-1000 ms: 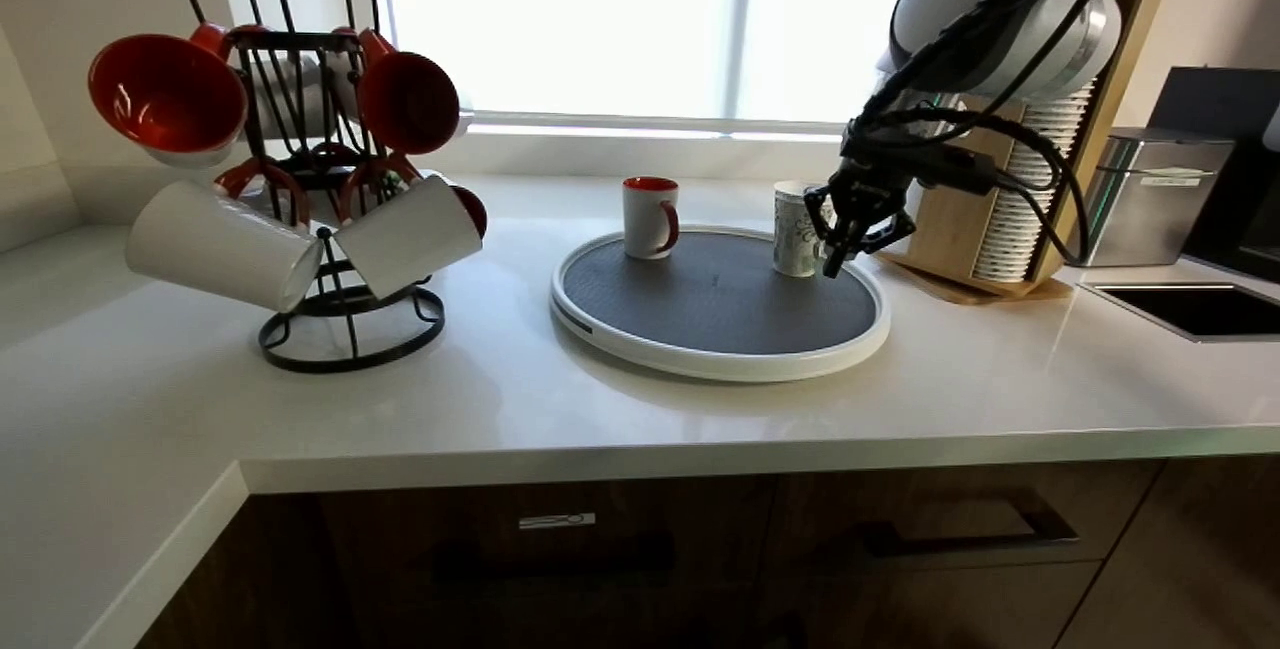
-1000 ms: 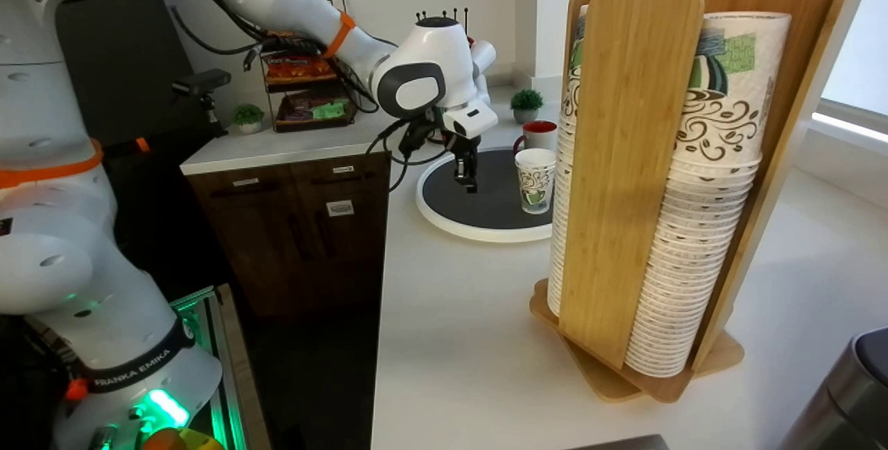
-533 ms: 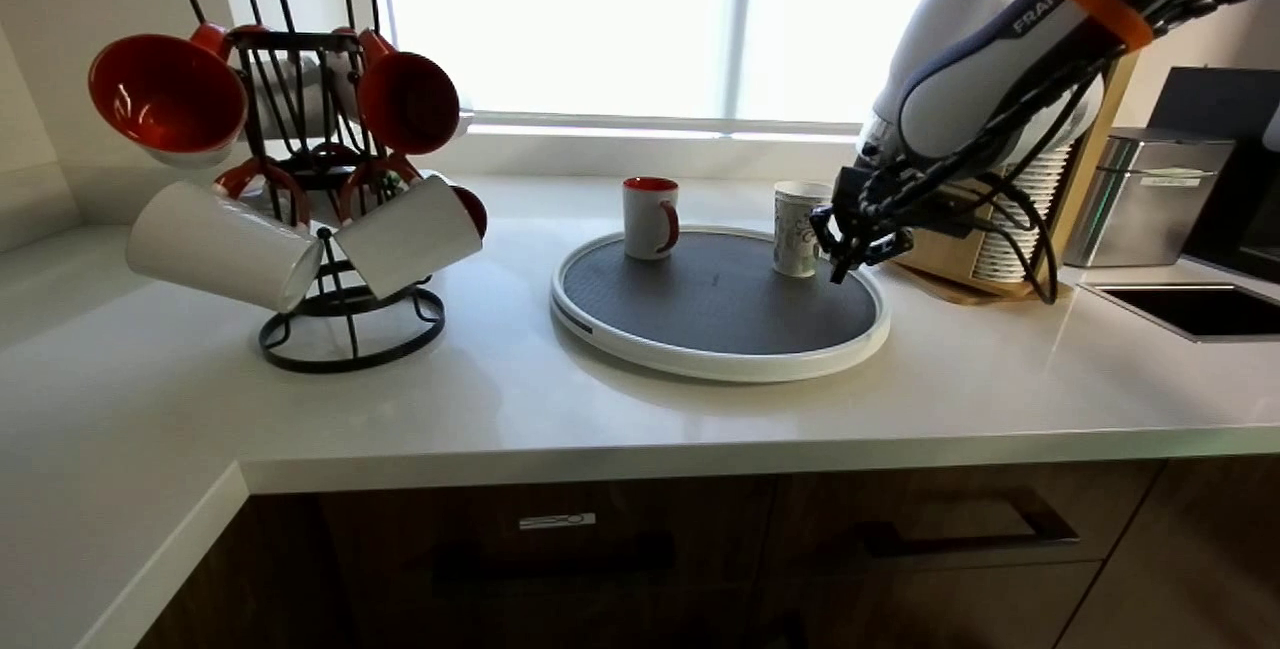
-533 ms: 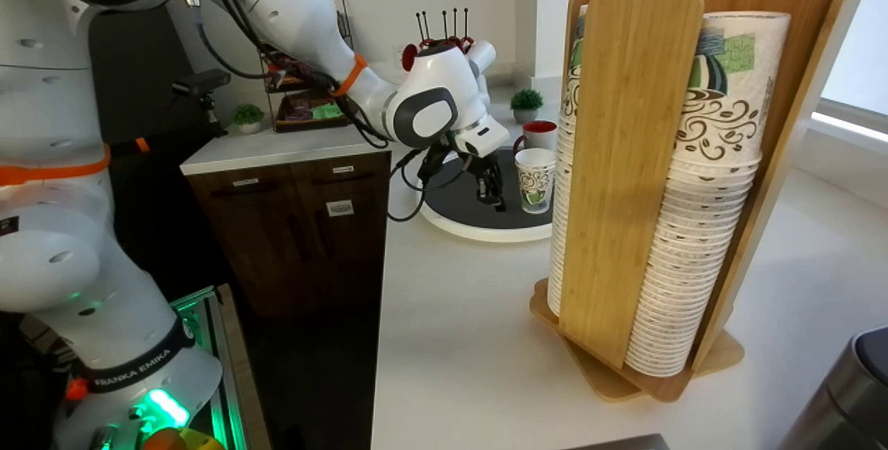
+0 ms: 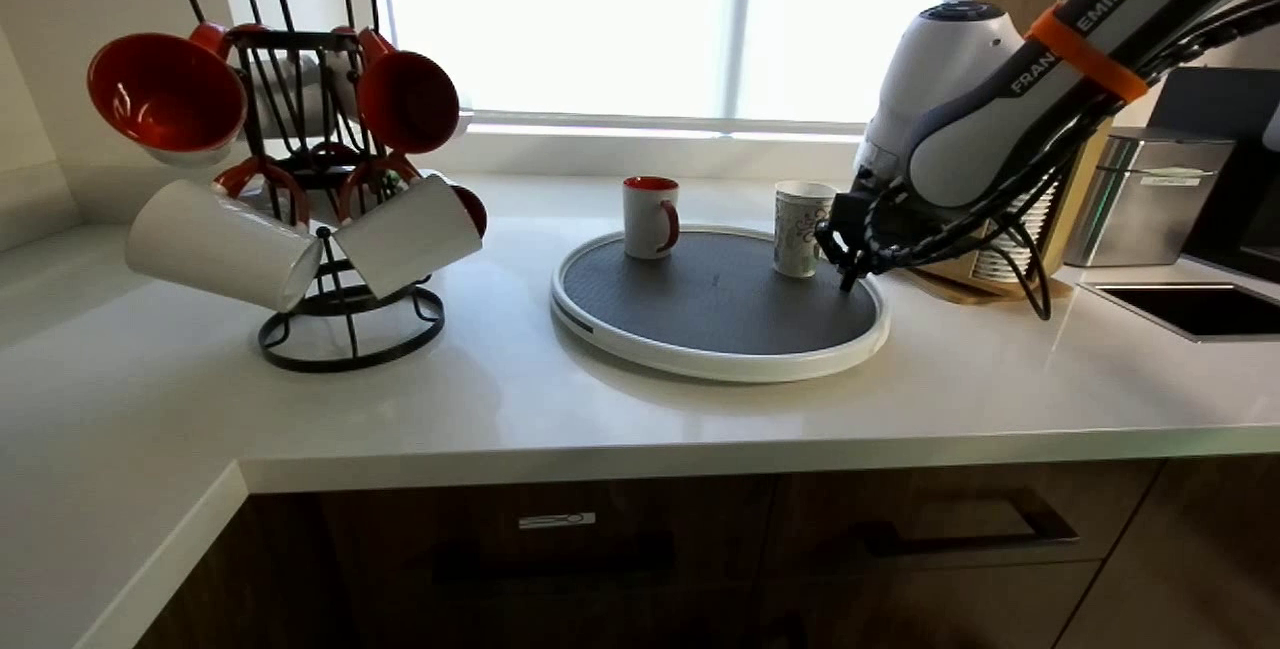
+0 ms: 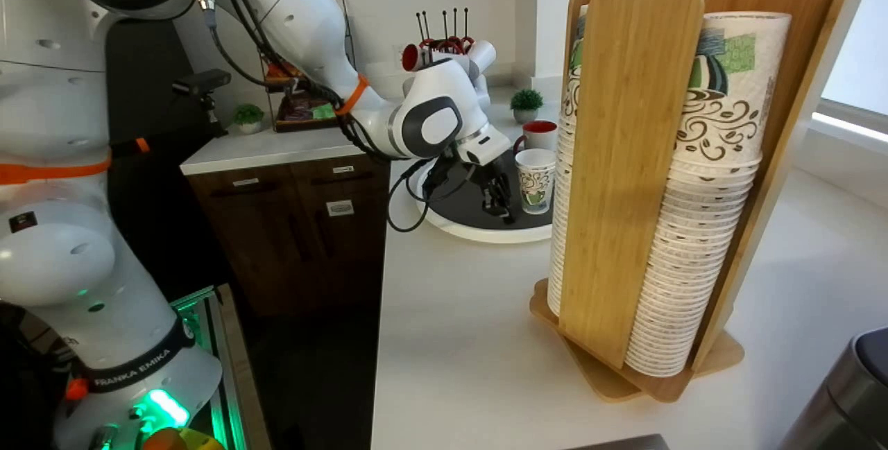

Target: Rotate the tray clockwise.

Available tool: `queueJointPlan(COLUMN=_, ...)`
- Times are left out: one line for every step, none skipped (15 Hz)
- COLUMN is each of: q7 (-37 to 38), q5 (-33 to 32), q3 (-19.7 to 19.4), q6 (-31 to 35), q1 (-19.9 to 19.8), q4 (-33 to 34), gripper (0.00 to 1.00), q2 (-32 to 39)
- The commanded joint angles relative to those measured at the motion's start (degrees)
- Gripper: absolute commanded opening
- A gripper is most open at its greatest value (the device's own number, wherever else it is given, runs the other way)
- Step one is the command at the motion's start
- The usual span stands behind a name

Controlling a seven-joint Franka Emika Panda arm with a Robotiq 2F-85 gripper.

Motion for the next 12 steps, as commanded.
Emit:
queueJointPlan(q7=0.91, q5=0.02, q3=0.78, q6=-4.94, q1=0.52, q4=-0.13, gripper=0.0, q2=-1.02)
queueJointPlan(q7=-0.41, q5=1.55, q3=2.47, q6=-6.84, q1=-0.44, q4=-0.34, gripper=0.0, q2=-1.9)
queueJointPlan(q7=-1.05, q5=2.6, q3=3.71, q6=-8.4, q1=-1.08, q4=-0.38, gripper=0.0, q2=-2.54)
queueJointPlan(q7=-1.92, q5=3.77, q3=5.15, q6=-10.43, q1=-1.79, q4=-0.45, gripper=0.0, q2=-3.36)
queueJointPlan(q7=-2.56, q5=4.88, q3=6.46, q6=-12.2, q1=-2.43, q4=-0.45, gripper=0.0, q2=-3.97)
queueJointPlan(q7=-2.99, q5=5.78, q3=7.5, q6=-14.19, q1=-2.86, q4=-0.36, gripper=0.0, q2=-4.45)
queueJointPlan(q7=-4.01, q5=7.61, q3=9.0, q6=-16.25, q1=-3.51, q4=-0.42, gripper=0.0, q2=-5.11)
queueJointPlan(q7=-4.82, q5=9.4, q3=10.32, q6=-17.84, q1=-4.05, q4=-0.51, gripper=0.0, q2=-5.59)
queueJointPlan(q7=-5.6, q5=11.08, q3=11.5, q6=-19.21, q1=-4.4, q4=-0.63, gripper=0.0, q2=-6.04)
queueJointPlan(q7=-7.6, q5=14.08, q3=13.24, q6=-19.4, q1=-5.11, q4=-0.92, gripper=0.0, q2=-6.58)
queueJointPlan(q7=-9.6, q5=16.88, q3=14.78, q6=-19.14, q1=-5.67, q4=-1.22, gripper=0.0, q2=-7.12)
queueJointPlan(q7=-11.87, q5=20.29, q3=16.39, q6=-17.73, q1=-6.23, q4=-1.56, gripper=0.0, q2=-7.54)
